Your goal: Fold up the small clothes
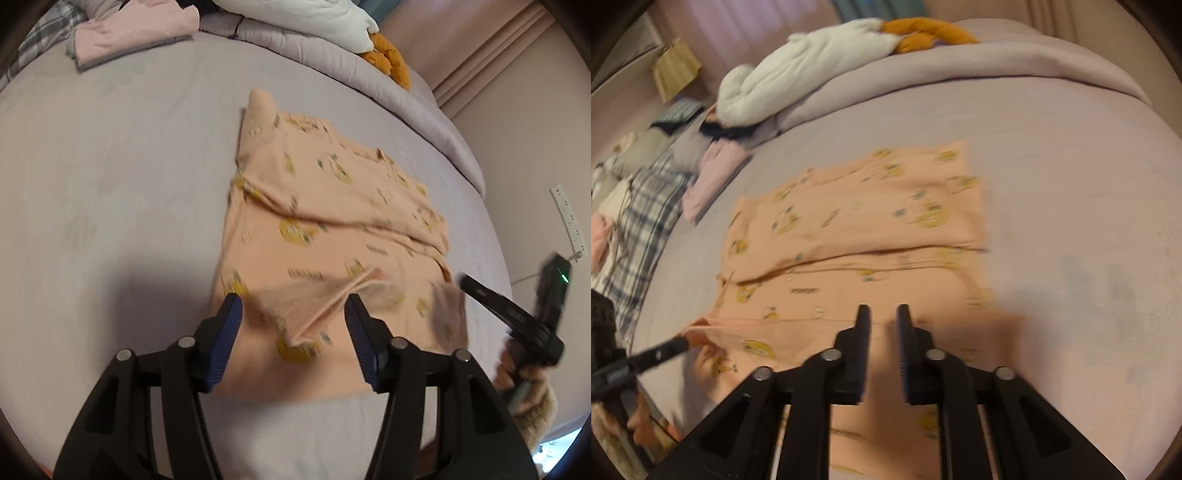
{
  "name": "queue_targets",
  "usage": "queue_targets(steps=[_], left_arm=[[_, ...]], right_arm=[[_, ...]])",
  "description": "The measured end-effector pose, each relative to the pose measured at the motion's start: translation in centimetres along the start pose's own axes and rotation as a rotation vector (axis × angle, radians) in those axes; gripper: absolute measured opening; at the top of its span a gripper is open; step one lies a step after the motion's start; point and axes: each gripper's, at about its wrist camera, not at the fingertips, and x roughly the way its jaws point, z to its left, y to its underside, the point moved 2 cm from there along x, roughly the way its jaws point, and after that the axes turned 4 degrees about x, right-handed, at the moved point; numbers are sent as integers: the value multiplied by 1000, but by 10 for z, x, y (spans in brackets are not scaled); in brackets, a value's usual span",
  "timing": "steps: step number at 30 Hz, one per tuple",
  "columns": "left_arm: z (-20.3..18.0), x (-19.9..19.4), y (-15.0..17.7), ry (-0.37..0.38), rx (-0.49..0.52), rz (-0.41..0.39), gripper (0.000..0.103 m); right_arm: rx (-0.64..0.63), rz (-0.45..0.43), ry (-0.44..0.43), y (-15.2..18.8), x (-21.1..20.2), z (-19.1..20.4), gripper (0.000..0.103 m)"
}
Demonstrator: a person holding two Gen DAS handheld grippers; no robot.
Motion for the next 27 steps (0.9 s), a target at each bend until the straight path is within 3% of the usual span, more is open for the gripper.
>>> queue_targets(steps=[1, 2, 6, 10, 13, 21, 24, 26, 27], left_arm=[[3, 7, -6, -20, -5, 7, 57], [7, 12, -10, -33, -11, 11, 57], [21, 26, -24, -104, -39, 16, 57], [25, 22, -29, -51, -64, 17, 57], [17, 20, -30, -23, -22, 15, 59], [11, 44, -28, -31, 9, 61, 56], [11, 45, -27, -33, 24, 51, 31], [13, 47, -27, -50, 30, 55, 13], [14, 49, -26, -70, 36, 58, 8]], right_arm=[[13, -8, 9, -2, -2, -4, 37], [41, -26, 25, -2, -10, -16, 43], [89, -44, 64, -2, -20, -40, 43], [103, -35, 84, 0, -21, -53, 43], [108, -19, 80, 3, -17, -56, 43], [95, 43, 76, 12, 4, -60, 43], [101, 41, 83, 12, 8, -61, 35], [93, 33, 77, 12, 7, -58, 13], [90, 28, 78, 12, 7, -57, 10]])
